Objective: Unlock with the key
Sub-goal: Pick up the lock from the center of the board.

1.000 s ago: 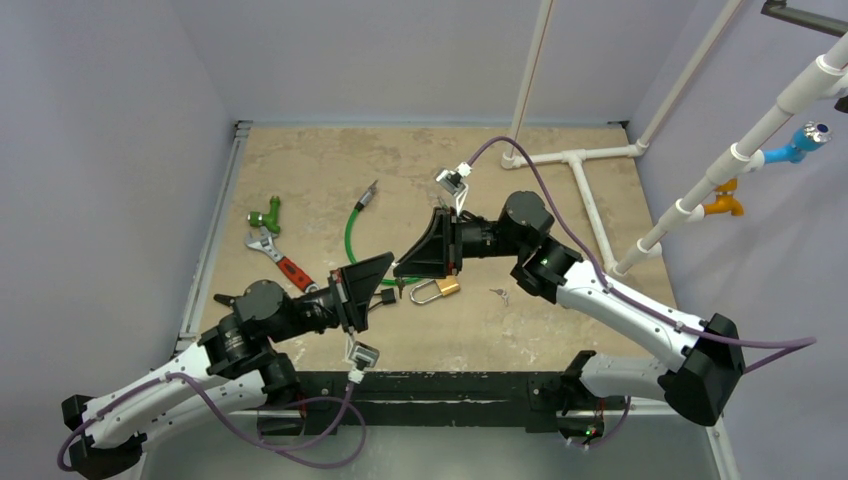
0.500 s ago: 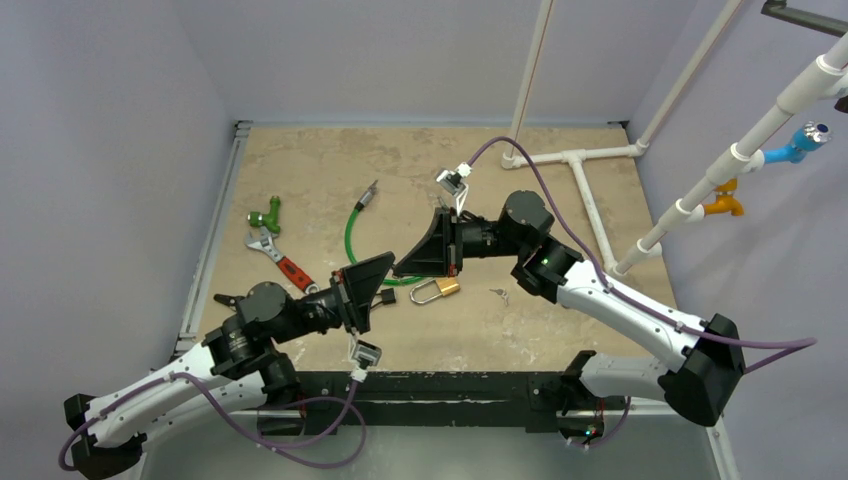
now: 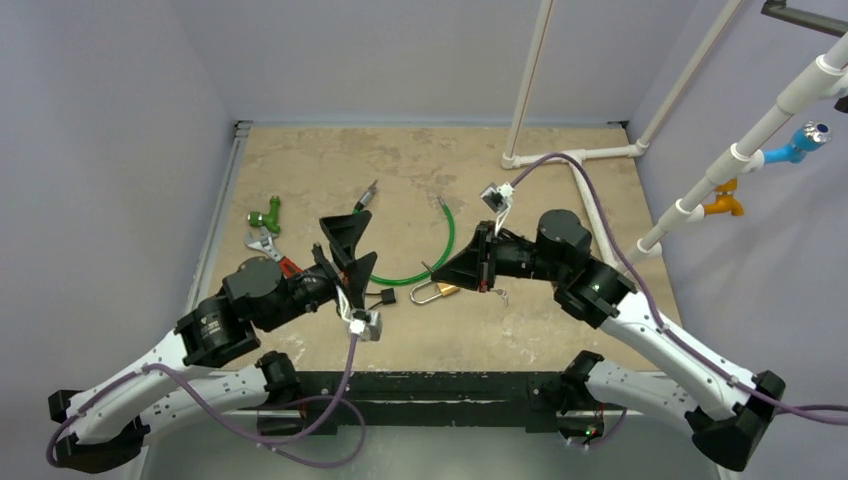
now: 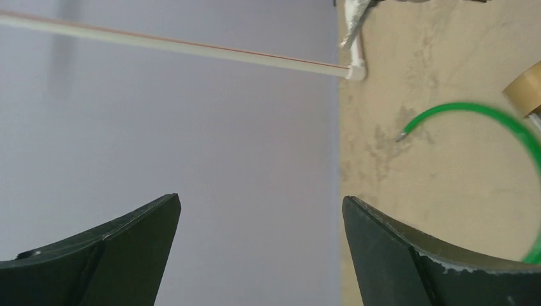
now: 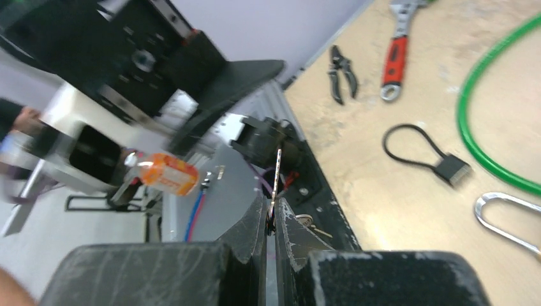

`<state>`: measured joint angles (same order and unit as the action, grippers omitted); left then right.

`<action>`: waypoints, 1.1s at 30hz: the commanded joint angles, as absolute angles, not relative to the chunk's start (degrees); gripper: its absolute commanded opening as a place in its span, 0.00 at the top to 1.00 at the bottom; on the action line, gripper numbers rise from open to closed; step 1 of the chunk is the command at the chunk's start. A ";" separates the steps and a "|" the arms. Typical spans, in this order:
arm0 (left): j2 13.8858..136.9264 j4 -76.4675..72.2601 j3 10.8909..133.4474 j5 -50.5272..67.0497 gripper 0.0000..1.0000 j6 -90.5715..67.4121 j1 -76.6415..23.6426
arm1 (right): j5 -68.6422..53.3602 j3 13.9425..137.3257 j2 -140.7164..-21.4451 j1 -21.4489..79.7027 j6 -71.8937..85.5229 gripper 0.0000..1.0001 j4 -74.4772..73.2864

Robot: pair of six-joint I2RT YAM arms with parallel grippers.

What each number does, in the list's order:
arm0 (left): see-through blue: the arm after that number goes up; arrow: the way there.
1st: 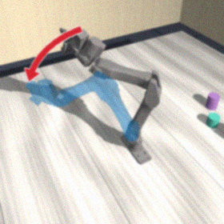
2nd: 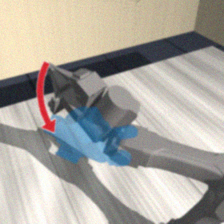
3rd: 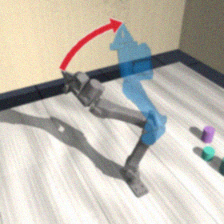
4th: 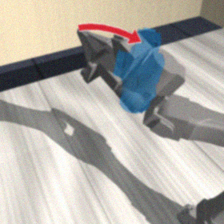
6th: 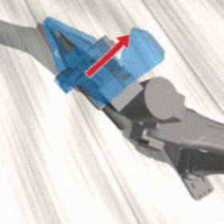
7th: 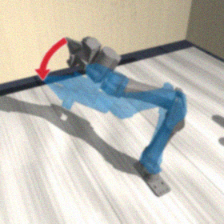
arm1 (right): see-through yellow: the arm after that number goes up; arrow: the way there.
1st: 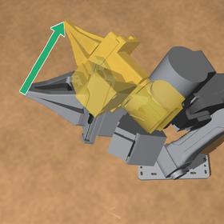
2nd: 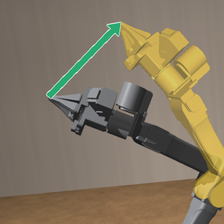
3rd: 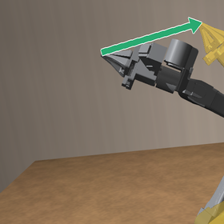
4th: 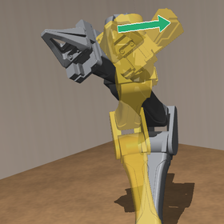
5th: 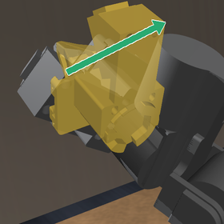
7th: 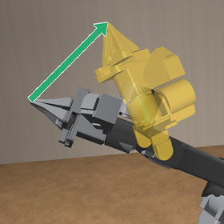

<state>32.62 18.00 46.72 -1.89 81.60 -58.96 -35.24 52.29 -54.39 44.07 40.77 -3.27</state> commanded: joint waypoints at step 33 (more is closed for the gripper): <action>106.22 34.83 79.44 26.73 0.00 12.41 -48.01 | -5.49 63.71 -27.26 43.86 37.16 1.00 -32.48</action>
<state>101.91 32.71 73.49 25.30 12.78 -47.03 -7.73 60.55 -25.41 43.92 39.92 -33.21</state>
